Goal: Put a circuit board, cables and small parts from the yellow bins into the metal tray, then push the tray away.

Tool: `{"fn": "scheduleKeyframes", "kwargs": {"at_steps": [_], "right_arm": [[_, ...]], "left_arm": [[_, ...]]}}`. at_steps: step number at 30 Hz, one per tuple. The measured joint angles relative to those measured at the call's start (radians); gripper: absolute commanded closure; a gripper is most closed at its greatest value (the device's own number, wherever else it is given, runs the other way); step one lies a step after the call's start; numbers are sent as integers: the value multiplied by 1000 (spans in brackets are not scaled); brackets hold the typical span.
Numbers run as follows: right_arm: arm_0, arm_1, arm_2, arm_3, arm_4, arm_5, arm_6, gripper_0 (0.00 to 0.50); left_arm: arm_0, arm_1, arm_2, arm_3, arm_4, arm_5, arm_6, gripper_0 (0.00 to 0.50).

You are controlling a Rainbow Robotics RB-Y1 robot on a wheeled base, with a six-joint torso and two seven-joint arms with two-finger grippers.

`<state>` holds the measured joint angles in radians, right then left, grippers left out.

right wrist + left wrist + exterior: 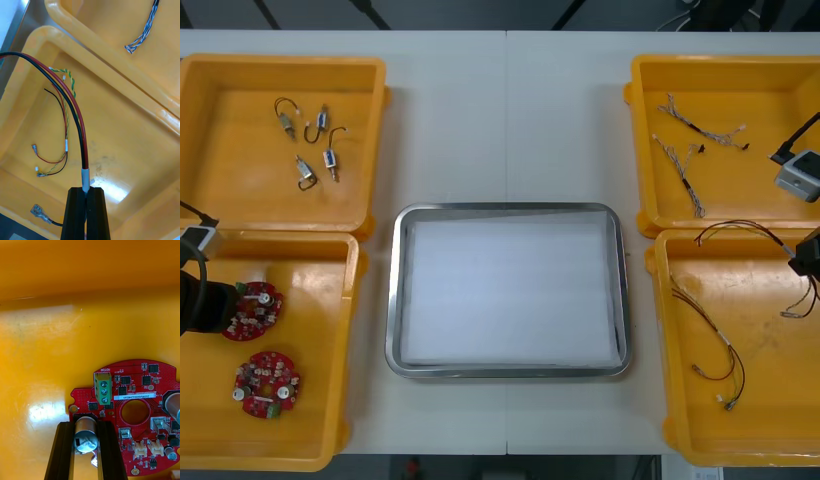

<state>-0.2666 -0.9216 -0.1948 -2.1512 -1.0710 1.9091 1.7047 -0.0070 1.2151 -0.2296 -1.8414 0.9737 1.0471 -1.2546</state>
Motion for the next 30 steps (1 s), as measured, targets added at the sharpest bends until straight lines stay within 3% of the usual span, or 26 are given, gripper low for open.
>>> {"fn": "scheduleKeyframes", "kwargs": {"at_steps": [15,22,30], "right_arm": [[-94,0,45,-1,-13,4,-3,500],[-100,0,68,-1,-11,5,-41,500],[-100,0,69,-1,-10,5,-41,500]], "left_arm": [[0,159,31,-45,221,17,0,500],[0,184,219,-77,311,182,0,500],[0,186,369,-114,336,280,0,500]]}}
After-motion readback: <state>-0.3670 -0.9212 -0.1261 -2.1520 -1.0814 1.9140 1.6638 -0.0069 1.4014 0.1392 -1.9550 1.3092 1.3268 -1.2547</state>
